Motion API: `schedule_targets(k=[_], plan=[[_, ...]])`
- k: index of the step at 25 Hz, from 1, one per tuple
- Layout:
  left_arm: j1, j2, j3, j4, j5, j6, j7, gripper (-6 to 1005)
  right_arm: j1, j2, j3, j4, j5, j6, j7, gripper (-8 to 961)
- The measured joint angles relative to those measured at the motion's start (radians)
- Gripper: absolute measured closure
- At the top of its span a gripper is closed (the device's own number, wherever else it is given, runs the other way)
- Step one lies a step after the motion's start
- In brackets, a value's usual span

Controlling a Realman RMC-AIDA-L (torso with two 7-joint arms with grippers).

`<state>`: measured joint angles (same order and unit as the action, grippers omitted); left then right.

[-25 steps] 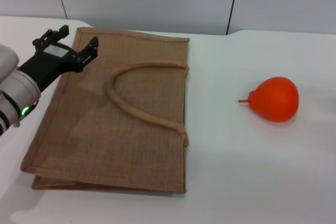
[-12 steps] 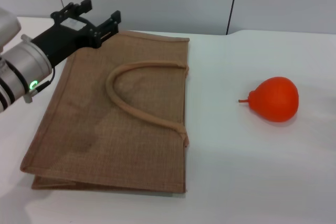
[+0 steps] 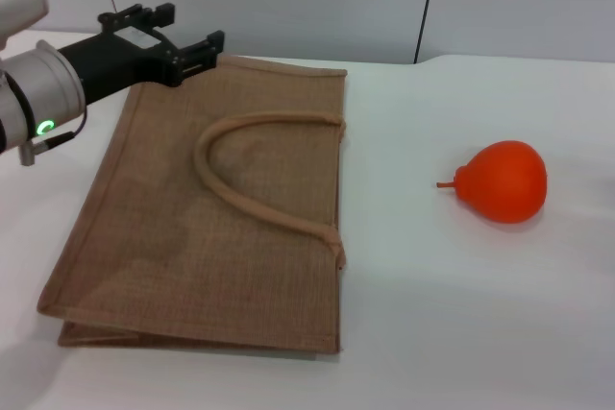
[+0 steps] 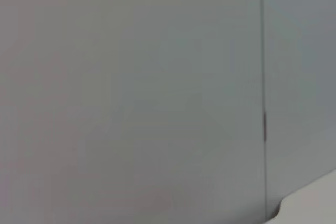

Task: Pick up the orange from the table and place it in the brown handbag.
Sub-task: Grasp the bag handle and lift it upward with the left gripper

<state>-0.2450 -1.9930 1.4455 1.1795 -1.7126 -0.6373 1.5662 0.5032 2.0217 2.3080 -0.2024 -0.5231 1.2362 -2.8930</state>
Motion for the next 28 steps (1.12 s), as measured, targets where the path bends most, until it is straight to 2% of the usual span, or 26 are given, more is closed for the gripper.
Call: schedule_targets(k=[5, 8, 11, 16, 28], plan=[[-0.005, -0.034, -0.092, 0.06, 0.282, -0.04, -0.231, 233, 0.001, 0.0, 0.001, 0.0, 0.0, -0.006, 0.0, 60], [-0.022, -0.033, -0.119, 0.069, 0.373, -0.051, -0.366, 233, 0.004, 0.0, 0.0, 0.0, 0.0, -0.006, 0.001, 60], [-0.069, -0.033, -0.17, 0.063, 0.514, -0.102, -0.499, 232, 0.007, 0.0, -0.001, -0.001, 0.0, -0.007, 0.001, 60], [-0.141, -0.034, -0.202, 0.04, 0.688, -0.205, -0.617, 232, 0.013, 0.001, -0.004, -0.004, -0.003, -0.008, 0.001, 60], [-0.236, -0.036, -0.199, -0.083, 0.727, -0.277, -0.692, 232, 0.014, 0.003, -0.006, -0.002, -0.008, -0.008, 0.002, 59]])
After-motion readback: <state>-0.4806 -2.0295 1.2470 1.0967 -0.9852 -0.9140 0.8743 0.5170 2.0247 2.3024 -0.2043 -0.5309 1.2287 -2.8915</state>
